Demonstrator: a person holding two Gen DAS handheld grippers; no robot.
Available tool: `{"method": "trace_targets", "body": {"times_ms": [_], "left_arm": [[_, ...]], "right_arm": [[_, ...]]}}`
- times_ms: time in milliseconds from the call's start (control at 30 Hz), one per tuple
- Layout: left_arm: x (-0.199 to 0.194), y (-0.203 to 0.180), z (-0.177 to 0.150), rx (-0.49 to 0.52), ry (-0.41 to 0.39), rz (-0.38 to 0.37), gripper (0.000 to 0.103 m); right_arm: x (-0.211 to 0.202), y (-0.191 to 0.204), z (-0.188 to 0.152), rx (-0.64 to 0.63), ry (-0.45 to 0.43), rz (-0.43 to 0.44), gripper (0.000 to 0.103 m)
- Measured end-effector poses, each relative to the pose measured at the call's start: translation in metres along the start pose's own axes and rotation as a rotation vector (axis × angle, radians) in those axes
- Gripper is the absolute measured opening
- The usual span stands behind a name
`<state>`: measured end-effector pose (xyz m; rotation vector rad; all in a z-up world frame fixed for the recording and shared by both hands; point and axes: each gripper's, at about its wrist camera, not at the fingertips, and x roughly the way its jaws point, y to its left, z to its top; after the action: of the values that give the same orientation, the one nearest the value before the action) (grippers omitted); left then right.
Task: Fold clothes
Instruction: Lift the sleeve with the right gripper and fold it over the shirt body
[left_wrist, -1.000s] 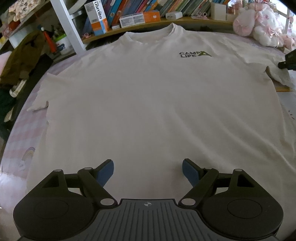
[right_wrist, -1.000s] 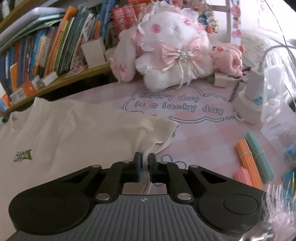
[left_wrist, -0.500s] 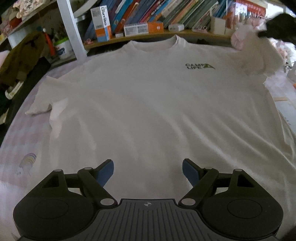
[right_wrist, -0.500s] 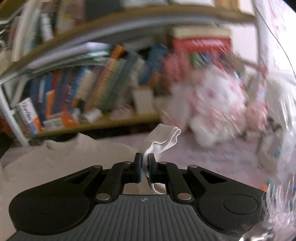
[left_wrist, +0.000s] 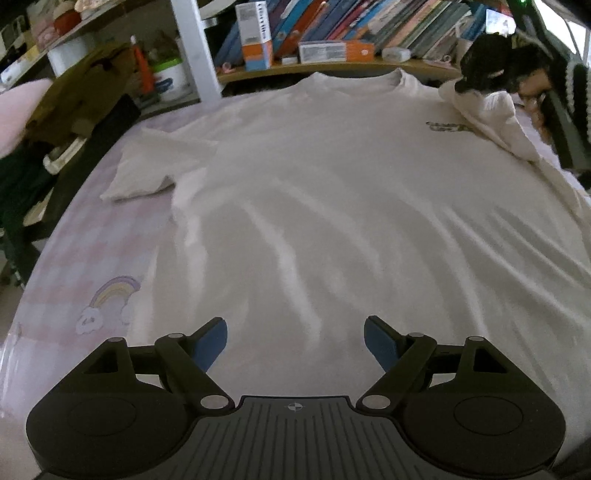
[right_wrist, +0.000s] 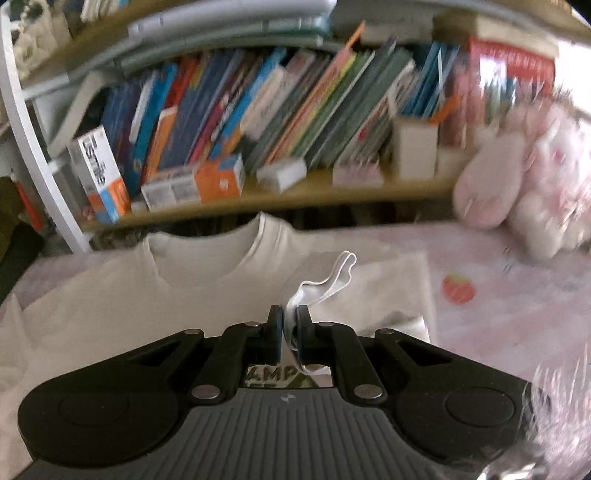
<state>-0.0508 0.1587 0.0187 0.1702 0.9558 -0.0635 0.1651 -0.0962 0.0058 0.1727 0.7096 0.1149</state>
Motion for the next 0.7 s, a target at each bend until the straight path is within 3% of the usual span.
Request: {"method": "trace_targets", "body": {"times_ms": [133,200,333,367,467,567,600,700], "left_arm": [[0.003,0.000,0.003,0.018,0.006,-0.013,0.084],[0.004,-0.005,0.005,0.037,0.000,-0.027,0.084],[0.006,-0.016,0.009,0.070,-0.018,-0.053,0.084],[0.006,-0.018,0.010,0.074,-0.022,-0.058,0.084],[0.006,-0.023,0.011,0.073,-0.029,-0.064,0.084],[0.007,-0.024,0.011,0.058,-0.026,-0.065,0.084],[0.008,-0.024,0.011,0.052,-0.023,-0.065,0.084],[0.007,-0.027,0.012,0.046,-0.028,-0.060,0.084]], "right_arm": [[0.009,0.002,-0.011,0.025,0.042,0.064,0.020],[0.009,0.005,-0.016,0.026,0.057,0.114,0.048],[-0.021,0.002,-0.029,0.000,0.104,0.374,0.055],[-0.029,-0.001,-0.033,-0.014,0.112,0.396,0.055],[-0.055,-0.015,-0.041,-0.067,0.112,0.369,0.055],[-0.081,-0.036,-0.039,-0.069,0.022,0.349,0.058],[-0.085,-0.043,-0.038,-0.057,-0.007,0.325,0.063],[-0.074,-0.069,-0.029,0.007,-0.022,0.229,0.064]]}}
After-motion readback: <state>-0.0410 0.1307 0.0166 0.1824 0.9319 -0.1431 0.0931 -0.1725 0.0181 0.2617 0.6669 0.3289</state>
